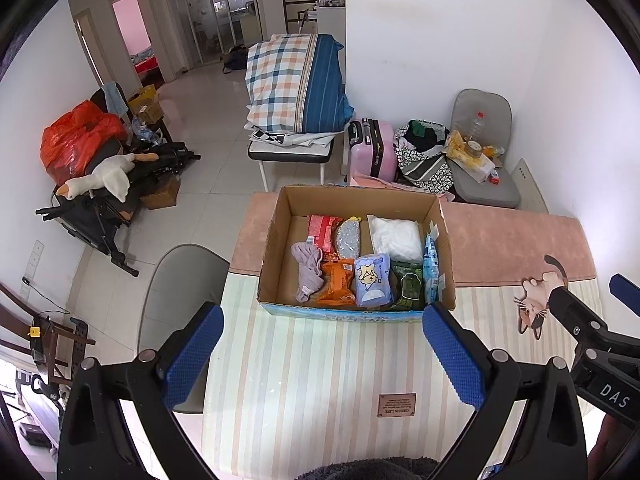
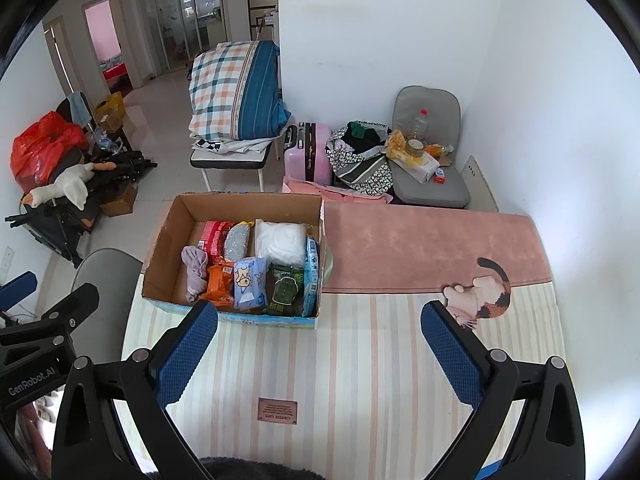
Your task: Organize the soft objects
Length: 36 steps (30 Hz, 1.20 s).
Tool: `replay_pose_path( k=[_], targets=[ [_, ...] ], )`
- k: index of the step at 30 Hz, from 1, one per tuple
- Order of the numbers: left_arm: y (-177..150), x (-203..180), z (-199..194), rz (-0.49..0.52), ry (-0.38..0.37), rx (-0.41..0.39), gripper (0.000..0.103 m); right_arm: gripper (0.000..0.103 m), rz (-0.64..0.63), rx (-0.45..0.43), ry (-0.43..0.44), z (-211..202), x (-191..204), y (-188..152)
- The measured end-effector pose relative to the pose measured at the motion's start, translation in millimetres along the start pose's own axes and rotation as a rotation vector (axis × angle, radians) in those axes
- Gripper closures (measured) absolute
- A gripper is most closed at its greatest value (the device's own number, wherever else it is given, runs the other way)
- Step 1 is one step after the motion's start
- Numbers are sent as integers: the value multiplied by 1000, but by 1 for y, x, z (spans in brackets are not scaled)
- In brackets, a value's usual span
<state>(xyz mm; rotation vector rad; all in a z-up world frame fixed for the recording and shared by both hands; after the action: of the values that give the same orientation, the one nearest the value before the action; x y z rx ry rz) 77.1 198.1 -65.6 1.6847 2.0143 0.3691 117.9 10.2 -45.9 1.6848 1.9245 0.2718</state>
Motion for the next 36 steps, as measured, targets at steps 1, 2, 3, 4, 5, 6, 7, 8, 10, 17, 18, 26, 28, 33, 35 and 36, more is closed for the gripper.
replay_pose_path(
  k=[1,2,3,4,5,6,7,8,10,17,18,26,28,33,35,36],
  targets=[
    [0,0,0,2,0,-1,1,0,-2,-2,-3,-1,0,1],
    [0,1,1,2,2,-1,1,0,-1,-2,-3,-1,0,1],
    [0,1,2,2,4,0,1,0,-1,-2,-2,-1,0,1],
    [0,2,2,0,3,0,1,0,-3,-2,-3,-1,0,1],
    [0,2,3,0,1,1,1,0,-3,-3,-4,-1,0,1],
    [1,2,2,3,2,1,1,0,-2,-4,-4,-1,0,1],
    [1,2,2,2,3,1,1,0,-2,-2,-4,-1,0,1],
    [1,2,2,0,2,1,1,0,-2,-3,-4,-2,0,1],
    [1,2,3,0,-2,3,1,0,-3,-1,-3,-2,0,1],
    [0,2,3,-4,-1,2,1,0,-2,-2,-5,-2,0,1],
    [0,2,3,-3,-2,2,1,0,-2,-4,-6,-3,0,1],
    [0,2,2,-3,-3,2,1,0,0,-10,-9,-4,-4,9],
    [0,2,2,-4,-2,1,1,0,2,-11,-9,-4,-4,9],
    [-1,2,3,-5,-2,4,1,0,-2,-12,-10,-4,-4,9],
    [0,1,2,-5,-2,4,1,0,0,-13,-10,-4,-4,9],
    [0,1,2,-4,-1,2,1,0,0,-11,-10,-4,-4,9]
  ],
)
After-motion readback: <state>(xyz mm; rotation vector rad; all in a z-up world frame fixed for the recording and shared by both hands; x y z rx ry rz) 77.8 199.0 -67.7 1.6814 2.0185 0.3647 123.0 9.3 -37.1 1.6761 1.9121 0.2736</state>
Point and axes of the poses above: each gripper's, at about its wrist camera, not at the fingertips, and z roughly the way its jaws point, x to its left, y to its top, the point moved 7 cm from there along z, roughly the way its jaws point, and after that the axes turned 14 degrees about -y, right-handed, at the moved point
